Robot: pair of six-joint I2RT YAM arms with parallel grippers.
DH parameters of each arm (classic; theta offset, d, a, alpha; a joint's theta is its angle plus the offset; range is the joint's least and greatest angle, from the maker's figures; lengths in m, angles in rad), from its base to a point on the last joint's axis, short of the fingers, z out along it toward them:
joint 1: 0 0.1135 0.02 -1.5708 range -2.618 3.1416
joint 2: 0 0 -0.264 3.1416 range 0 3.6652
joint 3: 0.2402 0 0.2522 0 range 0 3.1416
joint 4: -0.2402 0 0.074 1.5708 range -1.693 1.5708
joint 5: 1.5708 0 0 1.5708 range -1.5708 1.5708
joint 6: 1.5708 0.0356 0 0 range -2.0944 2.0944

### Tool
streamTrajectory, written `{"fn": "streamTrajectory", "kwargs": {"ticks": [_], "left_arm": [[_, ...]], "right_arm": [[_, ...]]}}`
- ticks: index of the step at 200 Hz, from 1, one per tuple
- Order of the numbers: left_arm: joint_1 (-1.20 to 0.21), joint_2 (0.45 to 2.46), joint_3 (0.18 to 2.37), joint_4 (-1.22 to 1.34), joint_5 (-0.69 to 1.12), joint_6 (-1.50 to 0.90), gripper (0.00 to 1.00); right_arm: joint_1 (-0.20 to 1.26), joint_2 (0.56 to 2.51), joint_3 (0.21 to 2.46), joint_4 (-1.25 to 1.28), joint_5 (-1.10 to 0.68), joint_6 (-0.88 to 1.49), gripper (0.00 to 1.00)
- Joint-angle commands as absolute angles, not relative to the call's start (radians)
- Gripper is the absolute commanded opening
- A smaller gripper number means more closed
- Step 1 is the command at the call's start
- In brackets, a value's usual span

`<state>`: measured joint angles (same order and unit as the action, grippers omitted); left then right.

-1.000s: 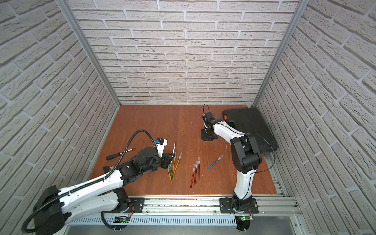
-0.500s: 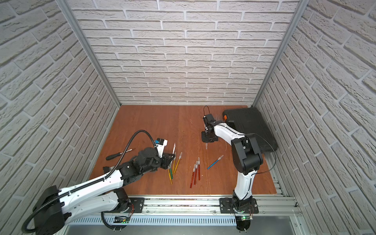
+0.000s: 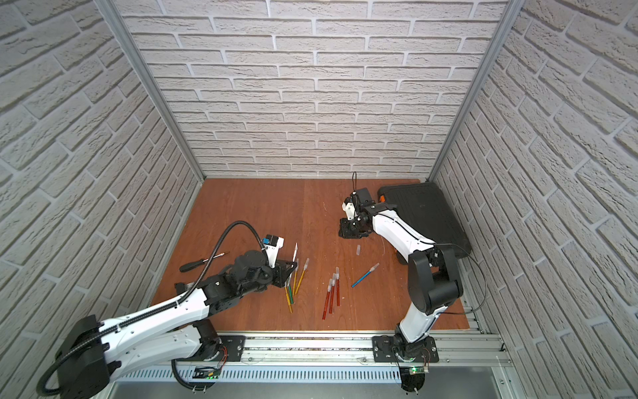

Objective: Remove protective caps from carving knives
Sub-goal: Place the protective sleeve at the center of the board, then place the carving knife at the center of the board.

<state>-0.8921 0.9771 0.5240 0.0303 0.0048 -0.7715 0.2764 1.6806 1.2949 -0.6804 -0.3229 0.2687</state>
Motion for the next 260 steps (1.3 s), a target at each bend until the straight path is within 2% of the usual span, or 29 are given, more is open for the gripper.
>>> {"fn": "streamTrajectory", "kwargs": {"ticks": [1,59,112,189,260], "left_arm": [[-0.89,0.954,0.512,0.075,0.007,-0.773,0.0],[-0.831,0.956,0.544,-0.011,0.003,-0.805,0.0],[-0.641,0.966,0.595,-0.113,0.113,-0.763,0.0],[-0.415,1.125,0.737,-0.243,0.195,-0.613,0.0],[-0.342,1.384,0.938,-0.388,0.121,-0.458,0.0]], "right_arm": [[0.268,1.615,1.278,-0.7,-0.473,0.254,0.29],[0.265,1.492,1.274,-0.733,-0.641,0.257,0.34],[0.265,1.412,1.274,-0.749,-0.76,0.244,0.37],[0.266,1.374,1.266,-0.749,-0.742,0.245,0.38],[0.267,1.316,1.256,-0.764,-0.578,0.252,0.44]]}}
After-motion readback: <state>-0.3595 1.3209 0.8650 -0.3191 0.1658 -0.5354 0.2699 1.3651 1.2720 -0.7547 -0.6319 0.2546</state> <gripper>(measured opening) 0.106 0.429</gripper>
